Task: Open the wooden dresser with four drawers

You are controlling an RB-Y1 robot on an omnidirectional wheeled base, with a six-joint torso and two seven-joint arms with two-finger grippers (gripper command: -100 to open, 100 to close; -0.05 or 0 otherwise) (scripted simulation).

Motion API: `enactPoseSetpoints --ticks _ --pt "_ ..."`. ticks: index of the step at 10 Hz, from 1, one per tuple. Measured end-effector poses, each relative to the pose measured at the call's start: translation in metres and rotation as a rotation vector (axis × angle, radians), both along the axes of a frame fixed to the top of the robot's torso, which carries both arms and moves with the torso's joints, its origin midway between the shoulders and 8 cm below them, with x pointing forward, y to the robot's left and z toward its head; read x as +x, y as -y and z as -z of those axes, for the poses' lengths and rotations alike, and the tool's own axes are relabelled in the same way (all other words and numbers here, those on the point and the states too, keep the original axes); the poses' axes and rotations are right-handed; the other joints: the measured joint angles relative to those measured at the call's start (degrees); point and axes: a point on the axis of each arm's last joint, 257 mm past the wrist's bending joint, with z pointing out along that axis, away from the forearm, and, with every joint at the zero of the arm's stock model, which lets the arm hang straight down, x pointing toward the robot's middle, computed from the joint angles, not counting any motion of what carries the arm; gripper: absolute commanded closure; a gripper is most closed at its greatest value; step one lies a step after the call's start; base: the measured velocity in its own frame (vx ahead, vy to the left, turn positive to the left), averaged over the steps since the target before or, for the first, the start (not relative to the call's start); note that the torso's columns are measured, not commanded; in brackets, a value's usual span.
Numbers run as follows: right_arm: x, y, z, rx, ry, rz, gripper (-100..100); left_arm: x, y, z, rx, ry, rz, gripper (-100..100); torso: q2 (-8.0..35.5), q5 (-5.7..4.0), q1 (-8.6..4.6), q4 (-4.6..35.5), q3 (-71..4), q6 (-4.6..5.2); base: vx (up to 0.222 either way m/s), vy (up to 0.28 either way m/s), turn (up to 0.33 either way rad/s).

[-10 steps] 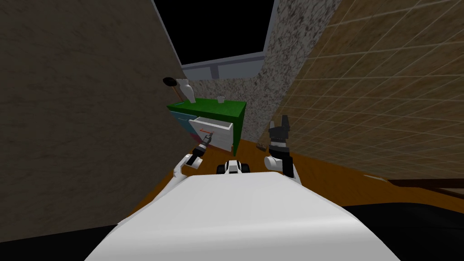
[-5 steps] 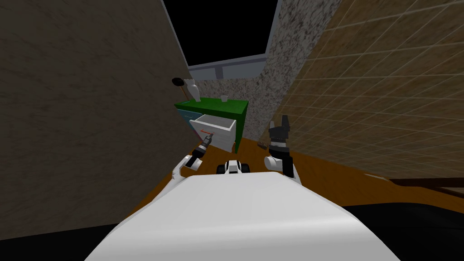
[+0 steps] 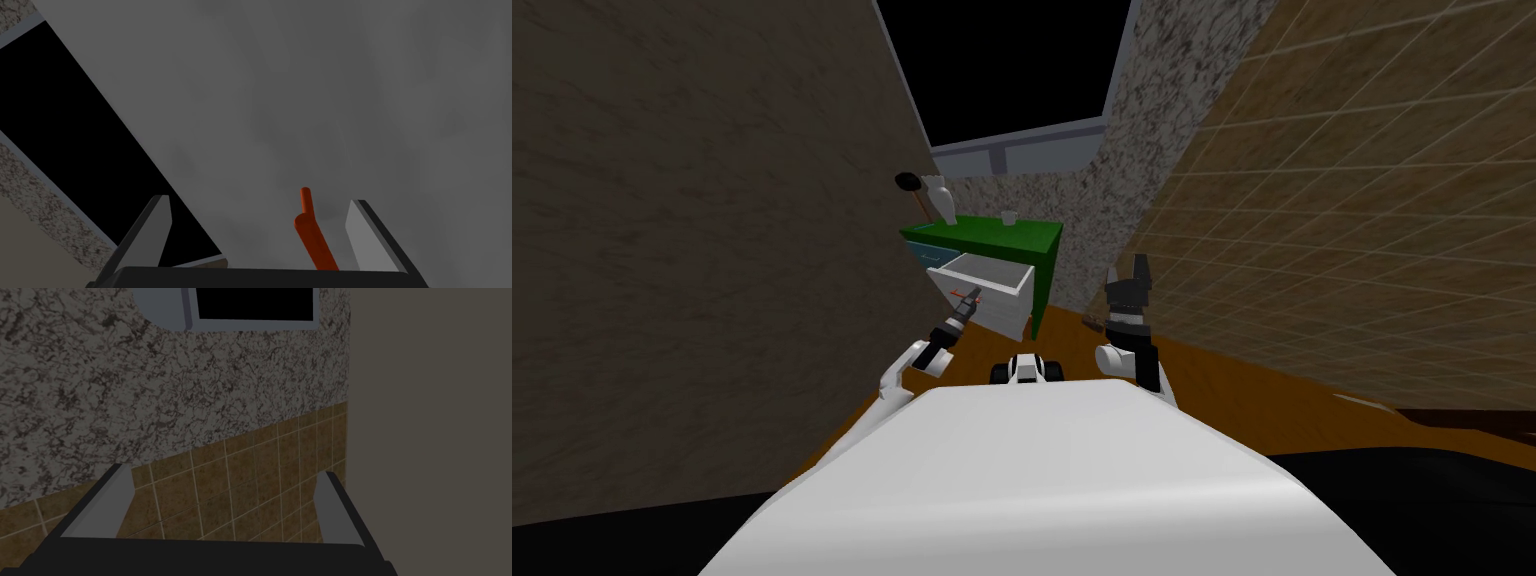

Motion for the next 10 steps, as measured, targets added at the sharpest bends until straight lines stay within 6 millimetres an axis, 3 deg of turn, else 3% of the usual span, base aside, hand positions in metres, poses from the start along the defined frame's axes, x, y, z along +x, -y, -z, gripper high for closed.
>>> enactPoseSetpoints --ticks 4,5,10 --pt "0.0000 0.0000 0.0000 0.000 0.000 0.000 0 -0.0093 0.0026 -0.0159 -0.002 -0.020 0.014 -100 0.30 -0.20 -0.10 0.36 0.12 -0.10 0.017 -0.011 0.024" --pt "0.0000 0.0000 0.0000 0.000 0.000 0.000 0 -0.0098 0.0024 -0.0148 -0.003 -0.025 0.013 0 0.32 -0.13 -0.08 0.26 0.17 -0.06 0.006 -0.001 -0.001" --pt "0.0000 0.0000 0.0000 0.000 0.000 0.000 0 -0.0103 0.0005 -0.0088 -0.001 -0.039 0.007 0 -0.02 -0.04 -0.08 0.01 -0.02 0.03 0.000 0.000 0.000"
